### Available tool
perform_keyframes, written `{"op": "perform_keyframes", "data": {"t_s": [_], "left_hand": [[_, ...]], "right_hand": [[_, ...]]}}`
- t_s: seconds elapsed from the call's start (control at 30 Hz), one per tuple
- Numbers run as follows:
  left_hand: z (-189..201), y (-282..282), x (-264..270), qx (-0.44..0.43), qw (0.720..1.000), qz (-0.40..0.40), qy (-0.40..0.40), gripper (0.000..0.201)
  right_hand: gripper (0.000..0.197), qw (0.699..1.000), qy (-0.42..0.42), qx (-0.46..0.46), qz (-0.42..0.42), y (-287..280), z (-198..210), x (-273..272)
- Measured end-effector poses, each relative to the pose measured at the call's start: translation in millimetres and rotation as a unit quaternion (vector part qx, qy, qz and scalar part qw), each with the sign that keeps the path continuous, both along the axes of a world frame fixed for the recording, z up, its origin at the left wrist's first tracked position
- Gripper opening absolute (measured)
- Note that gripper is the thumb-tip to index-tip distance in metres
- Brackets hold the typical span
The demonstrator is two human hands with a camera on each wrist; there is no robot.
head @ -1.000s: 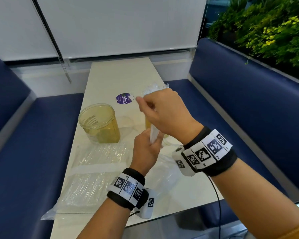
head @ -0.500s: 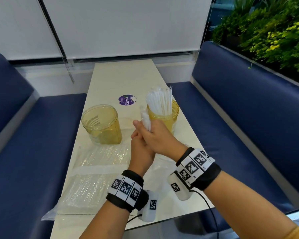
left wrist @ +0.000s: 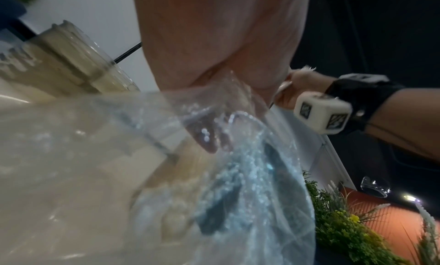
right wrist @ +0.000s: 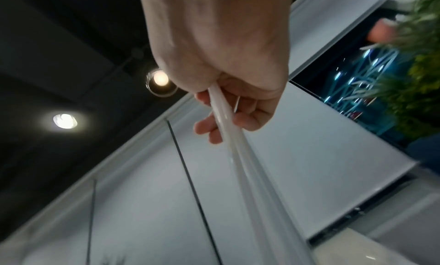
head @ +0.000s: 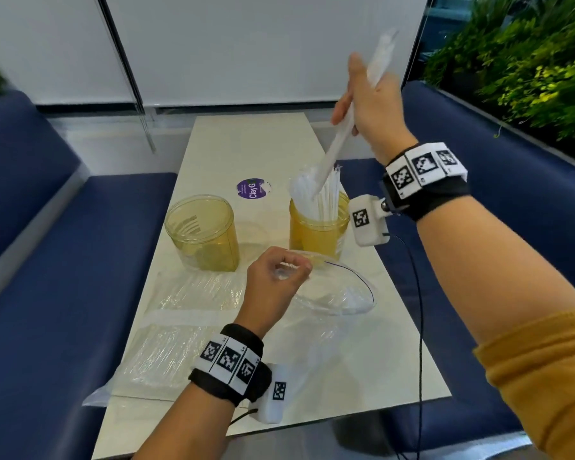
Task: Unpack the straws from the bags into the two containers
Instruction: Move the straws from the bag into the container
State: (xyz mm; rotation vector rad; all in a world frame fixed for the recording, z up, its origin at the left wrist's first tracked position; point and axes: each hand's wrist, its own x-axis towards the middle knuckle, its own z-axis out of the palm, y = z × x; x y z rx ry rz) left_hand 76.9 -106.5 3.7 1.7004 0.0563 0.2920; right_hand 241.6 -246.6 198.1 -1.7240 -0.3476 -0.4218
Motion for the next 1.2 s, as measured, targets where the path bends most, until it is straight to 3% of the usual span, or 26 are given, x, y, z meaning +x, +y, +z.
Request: {"op": "perform_keyframes", "data": {"t_s": [0.17, 0.37, 0.4, 0.5, 0.6, 0.7, 0.77, 0.83, 0.87, 0.93, 1.0, 1.13, 1.2], "left_hand": [[4, 5, -3, 0.012, 1.000, -0.007, -0.021, 0.002], [6, 9, -6, 0.005, 1.000, -0.012, -0.024, 0.005], [7, 9, -7, 0.002, 1.000, -0.014, -0.024, 0.008], [8, 8, -7, 0.001, 1.000, -0.021, -0.018, 0.023], [10, 5, -5, 0.009, 0.999, -0.033, -0.021, 0.034], [10, 1, -1, 0.021, 0.998, -0.042, -0.030, 0.044], [8, 0, 3, 0.029, 0.998, -0.049, -0.035, 0.049], [7, -1, 5, 0.029, 0.997, -0.055, -0.038, 0.053], [7, -1, 6, 0.027, 0.997, -0.057, -0.037, 0.055], [9, -2, 6, 0.029, 0.997, -0.060, -0.033, 0.061], [11, -3, 5, 0.035, 0.996, -0.068, -0.039, 0.063], [12, -5, 1, 0.055, 0.994, -0.085, -0.047, 0.067], [12, -5, -1, 0.045, 0.994, -0.090, -0.041, 0.069]], "right_hand": [[0.061, 0.989, 0.083, -0.120, -0.028, 7, -70, 29], [0.034, 0.926, 0.239, -0.291, 0.026, 2, -135, 36], [0.038, 0.921, 0.246, -0.303, 0.018, -1, -138, 36], [0.072, 0.930, 0.212, -0.300, -0.017, -6, -128, 31], [0.074, 0.927, 0.125, -0.350, -0.054, -10, -105, 19], [0.043, 0.926, 0.029, -0.365, -0.092, -7, -78, -10], [0.018, 0.925, 0.009, -0.374, -0.067, -2, -60, -40], [0.023, 0.894, 0.068, -0.443, 0.021, 0, -50, -72], [0.026, 0.862, 0.128, -0.484, 0.085, 1, -51, -87], [0.025, 0.769, 0.232, -0.563, 0.196, 2, -61, -111], [0.020, 0.699, 0.228, -0.633, 0.241, 5, -82, -122], [0.032, 0.675, 0.169, -0.691, 0.194, 3, -127, -122], [0.037, 0.638, 0.172, -0.732, 0.167, -1, -146, -119]]}}
